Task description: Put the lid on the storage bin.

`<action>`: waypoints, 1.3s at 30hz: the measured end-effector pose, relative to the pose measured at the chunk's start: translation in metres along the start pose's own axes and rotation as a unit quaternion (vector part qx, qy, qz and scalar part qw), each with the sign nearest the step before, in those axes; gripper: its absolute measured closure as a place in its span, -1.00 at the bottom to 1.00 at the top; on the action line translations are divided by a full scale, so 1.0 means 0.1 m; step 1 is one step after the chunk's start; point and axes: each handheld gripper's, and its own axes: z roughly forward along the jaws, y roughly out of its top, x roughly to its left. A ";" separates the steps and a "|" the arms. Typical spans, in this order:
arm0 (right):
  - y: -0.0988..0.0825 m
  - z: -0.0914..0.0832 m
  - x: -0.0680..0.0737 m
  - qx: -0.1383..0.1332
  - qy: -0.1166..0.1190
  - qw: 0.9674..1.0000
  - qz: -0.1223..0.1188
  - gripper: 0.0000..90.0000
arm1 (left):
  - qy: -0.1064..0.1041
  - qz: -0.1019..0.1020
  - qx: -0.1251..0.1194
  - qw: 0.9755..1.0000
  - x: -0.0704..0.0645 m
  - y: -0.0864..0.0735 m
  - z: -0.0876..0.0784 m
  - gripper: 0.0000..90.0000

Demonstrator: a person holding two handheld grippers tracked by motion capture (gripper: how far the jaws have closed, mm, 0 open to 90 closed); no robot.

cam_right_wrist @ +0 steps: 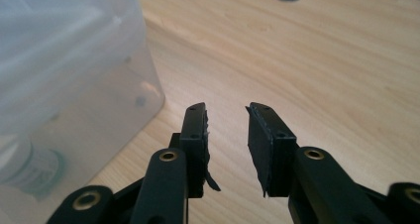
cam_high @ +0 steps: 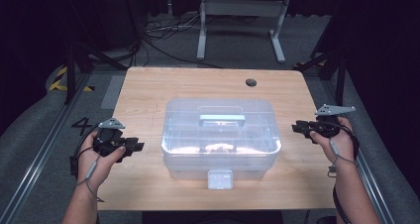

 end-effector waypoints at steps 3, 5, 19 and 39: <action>-0.06 0.04 -0.01 0.012 0.002 1.000 0.002 0.54 | -0.003 -0.001 0.005 1.000 0.01 -0.01 0.02 0.43; -0.10 0.08 -0.01 0.013 0.005 1.000 0.001 0.52 | -0.005 0.002 0.009 1.000 0.01 -0.01 0.04 0.43; -0.34 0.29 0.11 0.039 0.037 0.998 -0.018 0.48 | -0.022 0.010 0.030 0.999 0.04 -0.03 0.13 0.40; -0.59 0.44 0.43 0.044 0.081 0.995 -0.047 0.42 | -0.047 0.022 0.060 0.997 0.04 -0.06 0.26 0.30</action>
